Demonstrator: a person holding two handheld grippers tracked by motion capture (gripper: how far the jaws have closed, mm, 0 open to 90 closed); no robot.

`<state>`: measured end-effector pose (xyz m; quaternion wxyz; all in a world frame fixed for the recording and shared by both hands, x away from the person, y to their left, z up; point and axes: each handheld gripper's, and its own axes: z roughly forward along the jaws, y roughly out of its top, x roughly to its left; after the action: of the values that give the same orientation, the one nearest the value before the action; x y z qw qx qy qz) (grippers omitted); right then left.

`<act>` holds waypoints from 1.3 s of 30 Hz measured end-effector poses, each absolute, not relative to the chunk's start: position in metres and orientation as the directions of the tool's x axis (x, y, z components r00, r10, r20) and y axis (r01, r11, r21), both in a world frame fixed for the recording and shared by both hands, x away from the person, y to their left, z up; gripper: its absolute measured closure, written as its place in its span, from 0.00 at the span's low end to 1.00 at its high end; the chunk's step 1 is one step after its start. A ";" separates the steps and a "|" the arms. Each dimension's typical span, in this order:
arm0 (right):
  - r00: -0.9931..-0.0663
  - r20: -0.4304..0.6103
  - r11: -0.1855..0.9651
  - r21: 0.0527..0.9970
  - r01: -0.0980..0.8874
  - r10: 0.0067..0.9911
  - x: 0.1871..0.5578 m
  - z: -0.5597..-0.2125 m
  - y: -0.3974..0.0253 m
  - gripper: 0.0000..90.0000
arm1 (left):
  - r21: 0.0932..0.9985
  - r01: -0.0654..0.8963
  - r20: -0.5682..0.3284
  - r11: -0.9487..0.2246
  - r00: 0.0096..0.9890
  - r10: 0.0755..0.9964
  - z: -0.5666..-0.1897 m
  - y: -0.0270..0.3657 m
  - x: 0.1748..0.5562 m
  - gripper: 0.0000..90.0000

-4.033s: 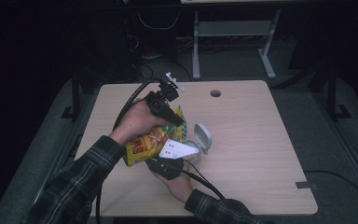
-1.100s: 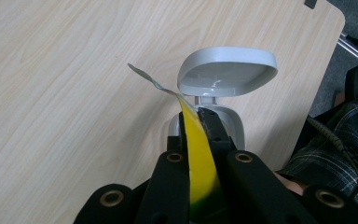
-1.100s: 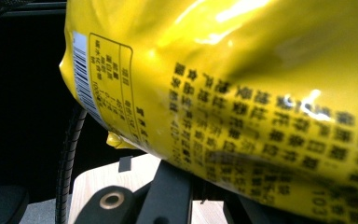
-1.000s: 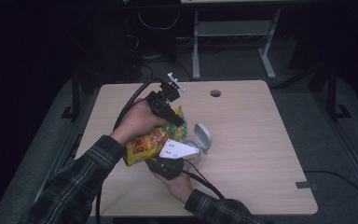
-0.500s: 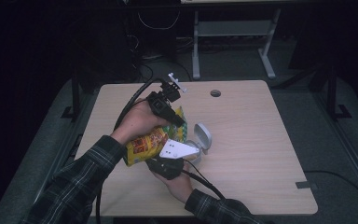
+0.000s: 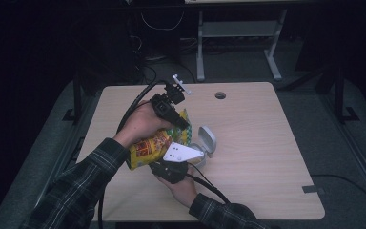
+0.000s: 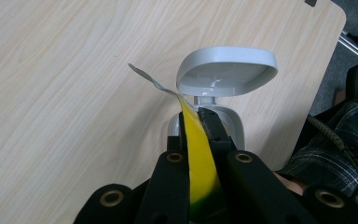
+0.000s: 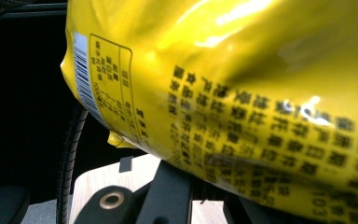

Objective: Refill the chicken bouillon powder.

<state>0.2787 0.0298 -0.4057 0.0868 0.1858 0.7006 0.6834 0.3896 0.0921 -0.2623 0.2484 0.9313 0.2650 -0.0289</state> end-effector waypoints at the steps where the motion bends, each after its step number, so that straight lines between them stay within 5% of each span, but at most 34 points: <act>1: -0.916 0.133 -0.003 0.990 0.142 0.379 0.279 -0.406 0.030 1.00 | 0.447 0.508 -0.186 -0.736 0.858 0.479 -0.262 0.092 0.390 1.00; 39: -0.915 0.135 -0.011 0.990 0.142 0.380 0.280 -0.404 0.028 1.00 | 0.448 0.507 -0.180 -0.737 0.858 0.480 -0.261 0.089 0.390 1.00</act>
<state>0.2803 0.0280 -0.4042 0.0870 0.1871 0.6979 0.6859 0.3901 0.0890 -0.2607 0.2479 0.9315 0.2649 -0.0264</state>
